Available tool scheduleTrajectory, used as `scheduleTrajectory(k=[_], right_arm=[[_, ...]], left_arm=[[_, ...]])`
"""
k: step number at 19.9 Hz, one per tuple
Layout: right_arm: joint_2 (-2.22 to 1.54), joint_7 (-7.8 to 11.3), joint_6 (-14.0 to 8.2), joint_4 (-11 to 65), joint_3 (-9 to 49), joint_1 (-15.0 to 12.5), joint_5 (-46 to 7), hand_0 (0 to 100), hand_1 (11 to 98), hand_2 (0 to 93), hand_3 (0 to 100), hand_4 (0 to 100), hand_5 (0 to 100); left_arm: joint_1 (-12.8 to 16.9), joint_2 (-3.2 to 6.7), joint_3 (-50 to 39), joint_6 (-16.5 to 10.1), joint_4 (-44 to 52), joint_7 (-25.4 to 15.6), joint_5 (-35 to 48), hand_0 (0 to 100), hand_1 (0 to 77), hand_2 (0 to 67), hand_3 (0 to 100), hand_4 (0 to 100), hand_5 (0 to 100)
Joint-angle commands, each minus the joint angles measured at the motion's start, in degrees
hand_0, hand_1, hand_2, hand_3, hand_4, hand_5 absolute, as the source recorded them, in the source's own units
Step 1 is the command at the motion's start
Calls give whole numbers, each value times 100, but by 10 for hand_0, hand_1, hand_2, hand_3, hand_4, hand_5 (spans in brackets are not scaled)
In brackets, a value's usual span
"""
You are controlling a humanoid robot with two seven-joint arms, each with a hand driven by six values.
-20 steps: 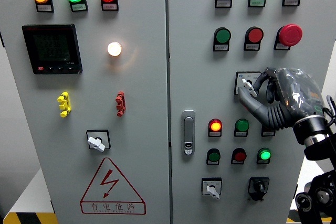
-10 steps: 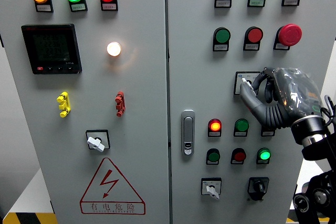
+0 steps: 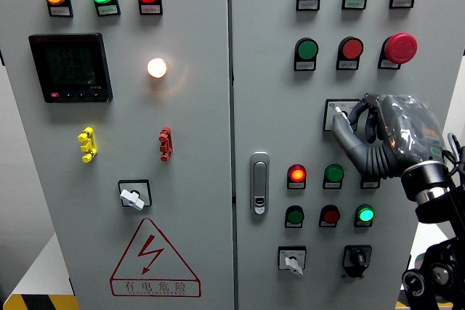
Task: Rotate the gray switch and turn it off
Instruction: 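Twist the gray switch knob with the right hand to the off position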
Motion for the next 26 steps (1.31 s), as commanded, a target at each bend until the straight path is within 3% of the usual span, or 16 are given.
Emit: scheduleTrajectory(k=[1, 12, 15, 17, 26], right_arm=[[3, -16, -13, 14, -4, -10, 0, 836, 357, 733, 980, 934, 995], [-6, -69, -171, 6, -30, -19, -17, 891, 365, 809, 1000, 934, 1000], [-6, -69, -171, 14, -30, -19, -17, 917, 355, 817, 1000, 935, 1000], [-6, -86, -162, 14, -30, -19, -17, 962, 303, 821, 1000, 935, 1000], [-6, -165, -162, 14, -110, -45, -140, 972, 296, 841, 1000, 931, 1000]], left_arm=[[0, 0, 0, 0, 0, 0, 0, 334, 0, 123, 223, 119, 123], [0, 0, 0, 0, 0, 0, 0, 336, 0, 123, 223, 119, 123], [0, 0, 0, 0, 0, 0, 0, 336, 0, 123, 223, 119, 123], [0, 0, 0, 0, 0, 0, 0, 336, 0, 123, 223, 119, 123], [0, 0, 0, 0, 0, 0, 0, 335, 0, 123, 222, 119, 123]])
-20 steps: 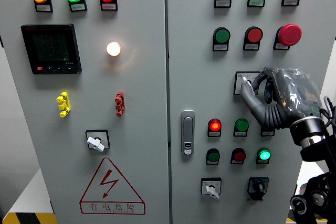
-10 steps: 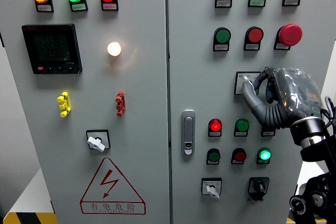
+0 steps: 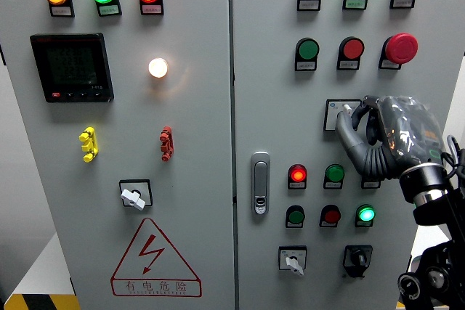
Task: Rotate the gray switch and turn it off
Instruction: 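Twist the gray switch knob with the right hand to the off position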
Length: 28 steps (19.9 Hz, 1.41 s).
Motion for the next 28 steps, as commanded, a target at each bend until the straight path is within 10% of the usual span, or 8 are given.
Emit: scheduleTrajectory(k=[1, 5, 13, 17, 28], right_arm=[[0, -2, -11, -10, -2, -11, -58, 971, 298, 841, 1000, 932, 1000], [0, -2, -82, -1, -29, -11, -58, 969, 308, 869, 1000, 932, 1000], [-18, 50, -196, 25, -11, -64, -49, 990, 222, 604, 1000, 918, 1000], [-18, 50, -205, 25, -11, -99, -49, 722, 243, 486, 1000, 912, 1000], [-27, 50, -284, 43, -11, -143, -58, 588, 271, 461, 1000, 914, 1000]], left_arm=[[0, 0, 0, 0, 0, 0, 0, 335, 0, 123, 222, 119, 123], [0, 0, 0, 0, 0, 0, 0, 335, 0, 123, 223, 119, 123], [0, 0, 0, 0, 0, 0, 0, 335, 0, 123, 223, 119, 122], [0, 0, 0, 0, 0, 0, 0, 335, 0, 123, 222, 119, 122], [0, 0, 0, 0, 0, 0, 0, 335, 0, 123, 223, 119, 122]])
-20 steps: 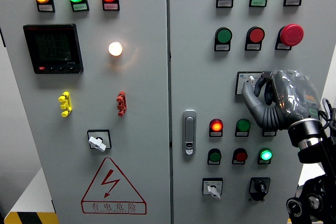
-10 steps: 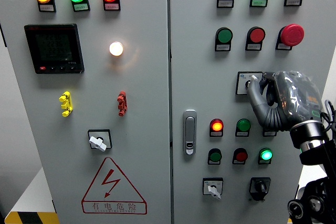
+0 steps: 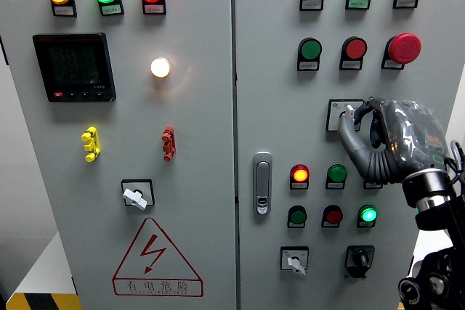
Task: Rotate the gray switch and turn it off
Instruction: 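Twist the gray switch knob with the right hand to the off position, then open the right hand and pull it back from the switch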
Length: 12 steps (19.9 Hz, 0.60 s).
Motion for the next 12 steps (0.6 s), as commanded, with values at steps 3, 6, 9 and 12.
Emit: scheduleTrajectory(k=[3, 6, 9, 12], right_arm=[[-10, 11, -55, 244, 43, -153, 8, 573, 273, 474, 1000, 915, 1000], [-10, 133, -64, 499, 131, -426, 8, 560, 275, 483, 1000, 915, 1000], [-10, 212, -81, 815, 149, -672, 8, 546, 276, 482, 1000, 908, 1000], [-10, 327, -81, 1027, 193, -848, 8, 539, 272, 474, 1000, 901, 1000]], left_arm=[[0, 0, 0, 0, 0, 0, 0, 335, 0, 123, 223, 119, 122], [0, 0, 0, 0, 0, 0, 0, 336, 0, 123, 223, 119, 122], [0, 0, 0, 0, 0, 0, 0, 336, 0, 123, 223, 119, 122], [0, 0, 0, 0, 0, 0, 0, 336, 0, 123, 223, 119, 122]])
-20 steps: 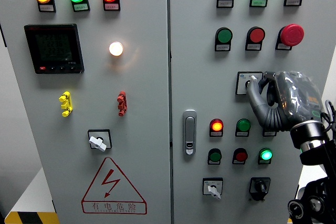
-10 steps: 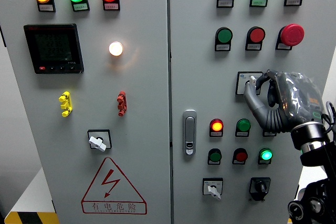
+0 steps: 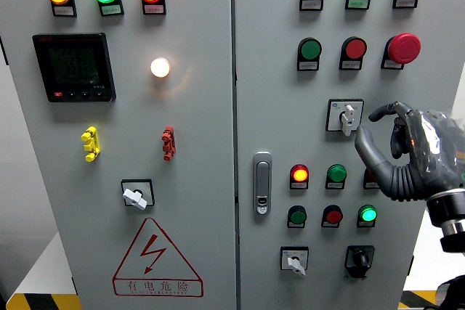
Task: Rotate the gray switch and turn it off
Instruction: 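Open the right hand and pull it back from the switch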
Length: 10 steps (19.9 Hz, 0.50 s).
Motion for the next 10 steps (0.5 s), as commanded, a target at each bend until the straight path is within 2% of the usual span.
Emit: scheduleTrajectory(k=[1, 3, 4, 5, 6, 7, 8, 10], right_arm=[[9, 99, -10, 161, 77, -135, -9, 536, 269, 456, 998, 908, 1000], [9, 125, -10, 276, 95, -258, -9, 489, 266, 414, 848, 789, 977], [9, 178, -10, 354, 104, -354, -9, 469, 261, 404, 804, 752, 950], [9, 187, -10, 451, 121, -425, -26, 160, 255, 389, 721, 652, 869], [9, 187, -1, 530, 122, -477, -26, 0, 279, 370, 664, 589, 823], [9, 204, -1, 566, 122, -504, -26, 0, 291, 348, 633, 539, 773], [9, 257, -1, 645, 122, -583, -26, 0, 317, 294, 557, 477, 738], [9, 423, -10, 812, 130, -767, -26, 0, 324, 258, 483, 414, 671]], left_arm=[[0, 0, 0, 0, 0, 0, 0, 336, 0, 123, 223, 119, 122], [0, 0, 0, 0, 0, 0, 0, 336, 0, 123, 223, 119, 122], [0, 0, 0, 0, 0, 0, 0, 336, 0, 123, 223, 119, 122], [0, 0, 0, 0, 0, 0, 0, 336, 0, 123, 223, 119, 122], [0, 0, 0, 0, 0, 0, 0, 336, 0, 123, 223, 119, 122], [0, 0, 0, 0, 0, 0, 0, 336, 0, 123, 223, 119, 122], [0, 0, 0, 0, 0, 0, 0, 337, 0, 123, 223, 119, 122], [0, 0, 0, 0, 0, 0, 0, 337, 0, 123, 223, 119, 122]])
